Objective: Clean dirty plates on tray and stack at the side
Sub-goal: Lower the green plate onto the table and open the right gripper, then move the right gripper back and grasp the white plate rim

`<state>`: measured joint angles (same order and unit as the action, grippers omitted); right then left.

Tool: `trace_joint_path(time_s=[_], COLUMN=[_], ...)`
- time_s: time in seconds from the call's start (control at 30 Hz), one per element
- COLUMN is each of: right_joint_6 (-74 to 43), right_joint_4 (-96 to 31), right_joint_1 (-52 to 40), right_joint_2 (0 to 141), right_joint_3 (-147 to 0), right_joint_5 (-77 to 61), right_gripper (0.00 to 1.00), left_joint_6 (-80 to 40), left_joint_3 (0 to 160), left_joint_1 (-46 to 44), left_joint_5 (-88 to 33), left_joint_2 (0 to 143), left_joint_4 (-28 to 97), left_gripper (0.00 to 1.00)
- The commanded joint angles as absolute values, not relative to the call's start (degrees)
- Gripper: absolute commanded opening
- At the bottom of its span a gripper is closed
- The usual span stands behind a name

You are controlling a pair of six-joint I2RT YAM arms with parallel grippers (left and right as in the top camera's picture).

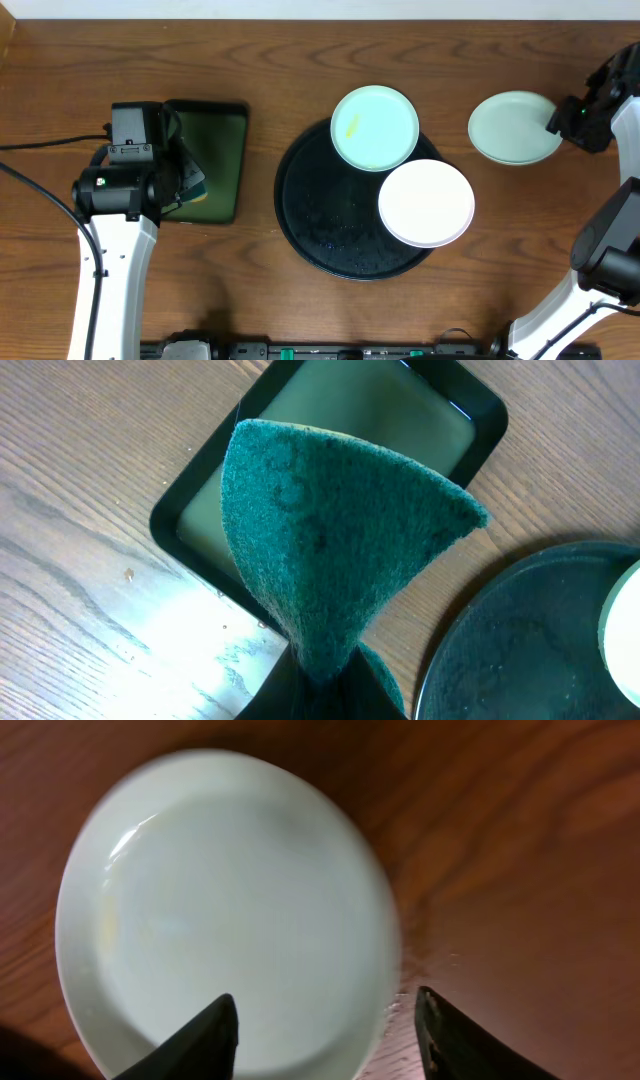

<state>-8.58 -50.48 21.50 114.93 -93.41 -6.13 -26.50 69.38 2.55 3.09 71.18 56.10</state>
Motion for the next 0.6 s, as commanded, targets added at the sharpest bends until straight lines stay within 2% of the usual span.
trace_joint_path(time_s=[0.0, 0.1, 0.27, 0.37, 0.43, 0.57], right_joint_6=[-4.38, -2.90, -2.94, -4.29, -8.21, -14.72], right_joint_4=[-50.35, -50.11, -49.06, -47.59, -46.65, -44.14], right_joint_1=[19.35, 17.08, 10.11, 4.75, 1.83, -3.29], right_joint_2=[115.44, 115.44, 115.44, 115.44, 115.44, 115.44], right_joint_3=[-92.99, -92.99, -92.99, -92.99, -92.99, -92.97], right_joint_5=[-17.76, -24.14, -24.27, -20.23, -14.92, -8.80], right_gripper=[0.56, 0.57, 0.57, 0.57, 0.54, 0.54], left_joint_6=[-25.54, -25.54, -25.54, -25.54, -25.54, -25.54], left_joint_3=[68.58, 68.58, 68.58, 68.58, 68.58, 68.58], left_joint_1=[2.83, 2.83, 2.83, 2.83, 2.83, 2.83], left_joint_5=[3.16, 3.16, 3.16, 3.16, 3.16, 3.16], left_joint_2=[71.50, 71.50, 71.50, 71.50, 71.50, 71.50], left_joint_4=[55.66, 55.46, 55.46, 55.48, 55.51, 55.53], left_gripper=[0.07, 0.07, 0.08, 0.08, 0.07, 0.07])
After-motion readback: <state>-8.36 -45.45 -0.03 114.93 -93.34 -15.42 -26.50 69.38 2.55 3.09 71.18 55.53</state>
